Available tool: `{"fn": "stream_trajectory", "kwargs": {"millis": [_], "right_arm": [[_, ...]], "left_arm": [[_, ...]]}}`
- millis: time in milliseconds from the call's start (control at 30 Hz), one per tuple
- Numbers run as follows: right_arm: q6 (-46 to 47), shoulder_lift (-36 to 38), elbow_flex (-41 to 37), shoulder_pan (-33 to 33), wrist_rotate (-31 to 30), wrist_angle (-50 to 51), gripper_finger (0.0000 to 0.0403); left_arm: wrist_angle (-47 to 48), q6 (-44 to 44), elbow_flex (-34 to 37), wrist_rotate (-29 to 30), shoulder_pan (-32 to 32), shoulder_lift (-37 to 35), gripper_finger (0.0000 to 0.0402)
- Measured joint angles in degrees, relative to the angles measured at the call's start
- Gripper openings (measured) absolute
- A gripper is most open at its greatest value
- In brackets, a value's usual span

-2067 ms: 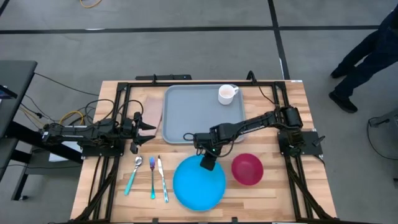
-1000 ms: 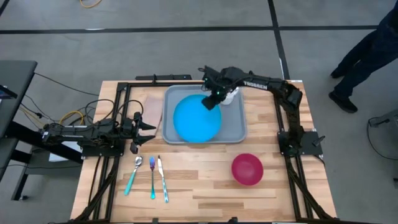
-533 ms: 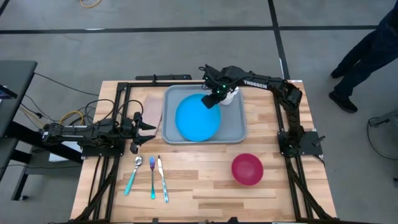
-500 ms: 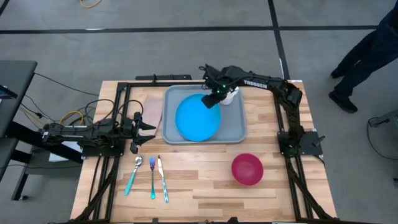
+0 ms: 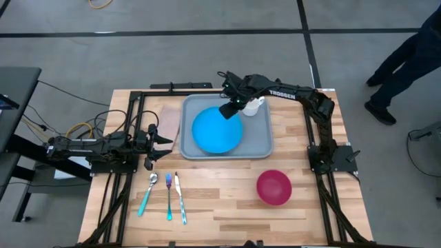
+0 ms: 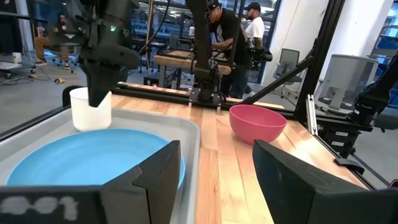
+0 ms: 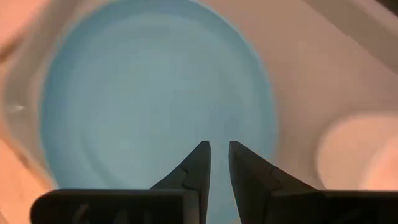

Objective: Set up tray
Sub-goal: Put the plate on the serving tray to the bottom of the mug

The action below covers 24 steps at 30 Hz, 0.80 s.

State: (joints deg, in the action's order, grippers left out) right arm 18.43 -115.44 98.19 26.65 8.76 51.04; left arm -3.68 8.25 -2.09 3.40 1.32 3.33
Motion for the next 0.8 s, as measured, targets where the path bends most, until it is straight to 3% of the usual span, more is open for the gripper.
{"fn": "stream_trajectory", "kwargs": {"millis": [267, 567, 800], "right_arm": [[-5.34, -0.04, 0.0, -5.91, 0.1, -4.39, 0.005], [-21.08, -0.05, 0.0, -13.34, -9.11, 5.0, 0.0052], [-30.6, -0.07, 0.0, -18.74, -9.16, 8.79, 0.0051]], "left_arm": [[0.37, -0.02, 0.0, 0.0, 0.0, 0.0, 0.019], [0.37, -0.04, 0.0, 0.0, -0.02, 0.0, 0.019], [0.37, -0.02, 0.0, -0.02, -0.02, 0.0, 0.019]]}}
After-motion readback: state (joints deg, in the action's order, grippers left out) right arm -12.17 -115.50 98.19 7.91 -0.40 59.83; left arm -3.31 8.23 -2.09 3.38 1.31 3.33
